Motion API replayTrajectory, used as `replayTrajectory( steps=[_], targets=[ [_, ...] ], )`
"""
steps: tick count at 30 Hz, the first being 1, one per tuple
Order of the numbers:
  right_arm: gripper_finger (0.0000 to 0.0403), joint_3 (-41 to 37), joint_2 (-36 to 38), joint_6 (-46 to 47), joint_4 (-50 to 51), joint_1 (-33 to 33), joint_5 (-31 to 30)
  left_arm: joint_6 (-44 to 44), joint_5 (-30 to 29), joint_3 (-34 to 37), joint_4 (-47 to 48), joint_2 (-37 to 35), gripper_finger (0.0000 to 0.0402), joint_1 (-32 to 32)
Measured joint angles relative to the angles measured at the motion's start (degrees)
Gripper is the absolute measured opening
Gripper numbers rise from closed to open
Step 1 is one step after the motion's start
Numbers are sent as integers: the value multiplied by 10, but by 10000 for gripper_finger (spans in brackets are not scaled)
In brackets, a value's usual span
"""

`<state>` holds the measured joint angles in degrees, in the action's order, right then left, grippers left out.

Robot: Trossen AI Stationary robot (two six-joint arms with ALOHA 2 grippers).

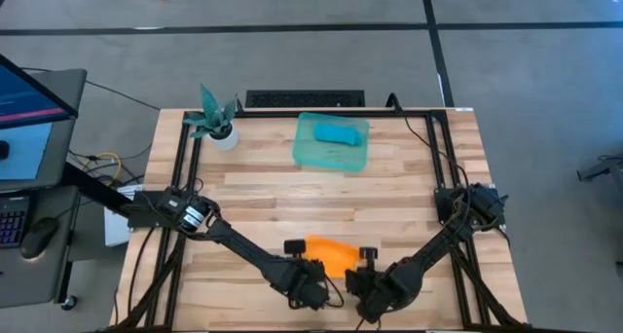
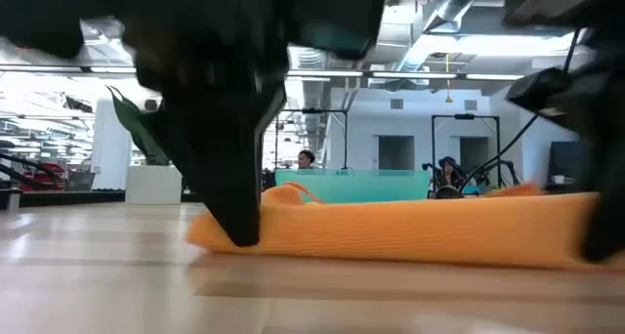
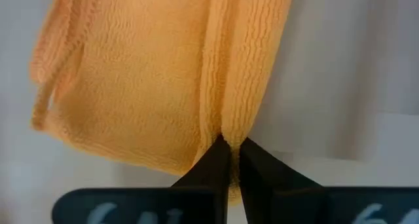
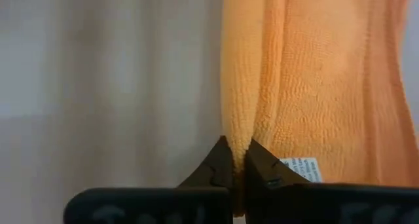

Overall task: Roll microfiber towels into tight, uniform cylinder then place into a basket
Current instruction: Roll the yellow microfiber towel

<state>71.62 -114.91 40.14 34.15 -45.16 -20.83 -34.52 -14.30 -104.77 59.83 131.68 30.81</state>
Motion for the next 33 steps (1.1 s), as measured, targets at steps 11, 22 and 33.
replayTrajectory(
  steps=[11,22,33],
  targets=[
    [25,49,0,-26,-8,-24,55,-11,171,-79,50,0,19,-11],
    [27,49,1,-40,-5,-10,52,-105,180,-46,67,-2,20,-104],
    [43,49,1,-42,0,9,55,-108,236,9,34,-6,20,-173]
  ],
)
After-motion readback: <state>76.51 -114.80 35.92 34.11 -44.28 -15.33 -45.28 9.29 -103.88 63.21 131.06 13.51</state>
